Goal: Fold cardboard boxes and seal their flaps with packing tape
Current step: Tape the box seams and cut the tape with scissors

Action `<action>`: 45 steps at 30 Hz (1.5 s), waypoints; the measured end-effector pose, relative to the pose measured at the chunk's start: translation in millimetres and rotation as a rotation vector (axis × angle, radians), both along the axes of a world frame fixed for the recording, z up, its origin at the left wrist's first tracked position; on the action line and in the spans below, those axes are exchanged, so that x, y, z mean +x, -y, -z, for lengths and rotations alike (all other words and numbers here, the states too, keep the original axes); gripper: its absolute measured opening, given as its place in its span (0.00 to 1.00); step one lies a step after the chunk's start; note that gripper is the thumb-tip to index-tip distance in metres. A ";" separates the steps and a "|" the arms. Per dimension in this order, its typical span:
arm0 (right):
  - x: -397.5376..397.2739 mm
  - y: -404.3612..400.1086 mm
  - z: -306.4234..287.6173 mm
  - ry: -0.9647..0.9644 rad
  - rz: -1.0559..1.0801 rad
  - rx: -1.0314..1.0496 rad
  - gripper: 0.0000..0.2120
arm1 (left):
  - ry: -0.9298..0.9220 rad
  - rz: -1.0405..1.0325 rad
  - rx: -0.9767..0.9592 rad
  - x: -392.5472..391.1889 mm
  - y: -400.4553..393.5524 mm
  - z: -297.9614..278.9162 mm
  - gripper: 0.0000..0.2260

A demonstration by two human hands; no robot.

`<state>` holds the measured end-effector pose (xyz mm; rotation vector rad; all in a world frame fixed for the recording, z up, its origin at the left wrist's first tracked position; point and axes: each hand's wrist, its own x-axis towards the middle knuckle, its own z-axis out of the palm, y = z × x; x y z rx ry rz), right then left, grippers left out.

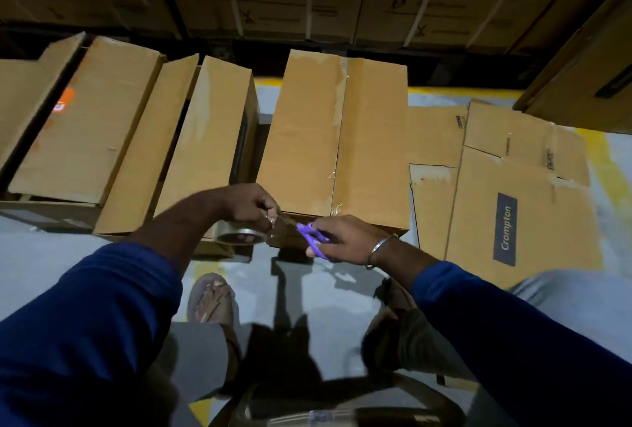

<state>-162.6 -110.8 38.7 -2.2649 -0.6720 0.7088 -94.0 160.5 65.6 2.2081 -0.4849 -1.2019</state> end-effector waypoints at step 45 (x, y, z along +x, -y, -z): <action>45.2 37.2 -112.4 -0.065 0.727 0.131 0.20 | 0.235 -0.388 -0.182 0.1 57.4 -57.5 0.04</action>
